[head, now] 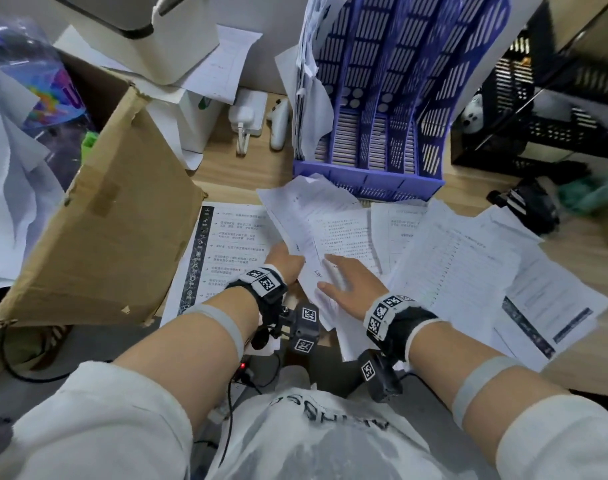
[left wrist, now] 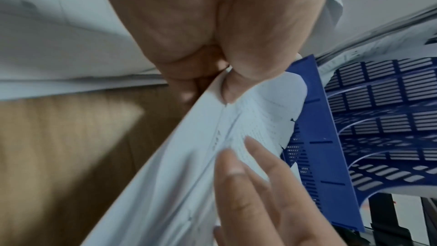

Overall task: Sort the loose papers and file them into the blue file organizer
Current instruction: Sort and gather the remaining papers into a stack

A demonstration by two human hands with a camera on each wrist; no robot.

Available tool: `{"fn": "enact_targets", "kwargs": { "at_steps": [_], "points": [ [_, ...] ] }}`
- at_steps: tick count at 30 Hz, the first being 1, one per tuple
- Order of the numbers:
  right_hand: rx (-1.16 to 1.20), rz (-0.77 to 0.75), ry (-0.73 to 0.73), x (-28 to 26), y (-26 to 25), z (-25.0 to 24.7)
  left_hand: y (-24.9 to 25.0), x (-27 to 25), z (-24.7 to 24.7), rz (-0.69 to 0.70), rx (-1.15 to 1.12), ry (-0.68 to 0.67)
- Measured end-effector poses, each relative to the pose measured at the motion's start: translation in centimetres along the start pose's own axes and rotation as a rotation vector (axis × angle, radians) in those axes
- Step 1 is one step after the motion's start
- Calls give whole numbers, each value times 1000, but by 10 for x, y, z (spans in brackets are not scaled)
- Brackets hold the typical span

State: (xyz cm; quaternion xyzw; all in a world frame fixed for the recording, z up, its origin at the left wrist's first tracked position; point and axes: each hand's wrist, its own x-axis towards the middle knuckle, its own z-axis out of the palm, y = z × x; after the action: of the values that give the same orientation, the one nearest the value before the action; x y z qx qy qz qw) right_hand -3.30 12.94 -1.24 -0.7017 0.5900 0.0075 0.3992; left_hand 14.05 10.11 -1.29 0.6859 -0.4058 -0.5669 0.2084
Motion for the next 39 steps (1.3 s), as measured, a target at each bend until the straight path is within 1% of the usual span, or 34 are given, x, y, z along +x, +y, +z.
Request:
{"fn": "enact_targets", "kwargs": {
  "at_steps": [2, 5, 8, 10, 12, 14, 16, 18, 19, 22, 24, 26, 27, 29, 31, 33, 36, 39],
  "points": [
    [-41, 46, 14, 5, 2, 1, -14, 1, -5, 2, -98, -32],
    [-45, 114, 38, 10, -7, -1, -31, 4, -14, -58, -284, -88],
    [-41, 122, 65, 18, -16, -1, -16, -15, -21, -110, -449, -128],
    [-27, 101, 74, 22, -22, -1, -12, -22, -22, -147, -508, -128],
    [-19, 114, 84, 25, -27, -3, -13, -22, -23, -173, -497, -102],
    [-31, 162, 111, 27, -30, -9, -18, -18, -23, -180, -459, -86],
    [-27, 178, 209, 28, -28, -16, -37, 1, -22, -159, -384, -51],
    [21, 198, 312, 29, -22, -24, -50, 12, -26, -102, -269, 16],
    [55, 206, 348, 28, -19, -28, -50, 10, -29, -86, -212, 51],
    [85, 195, 407, 24, -16, -37, -43, 1, -36, -62, -166, 90],
    [160, 135, 367, 19, -20, -36, -33, -9, -37, -57, -160, 107],
    [231, 83, 207, 16, -24, -28, -25, -16, -39, -43, -136, 135],
    [189, 65, 126, 14, -24, -23, -23, -17, -41, -49, -126, 155],
    [-6, 66, 30, 13, -21, -10, -26, -19, -46, -80, -122, 214],
    [-200, 130, -32, 10, -16, 1, -36, -17, -54, -117, -108, 270],
    [-341, 213, -122, 4, -13, 12, -44, -18, -62, -135, -62, 298],
    [-471, 292, -199, -3, -17, 27, -54, -20, -73, -141, 26, 340],
    [-509, 328, -221, -3, -20, 41, -62, -20, -75, -191, 13, 414]
  ]
}}
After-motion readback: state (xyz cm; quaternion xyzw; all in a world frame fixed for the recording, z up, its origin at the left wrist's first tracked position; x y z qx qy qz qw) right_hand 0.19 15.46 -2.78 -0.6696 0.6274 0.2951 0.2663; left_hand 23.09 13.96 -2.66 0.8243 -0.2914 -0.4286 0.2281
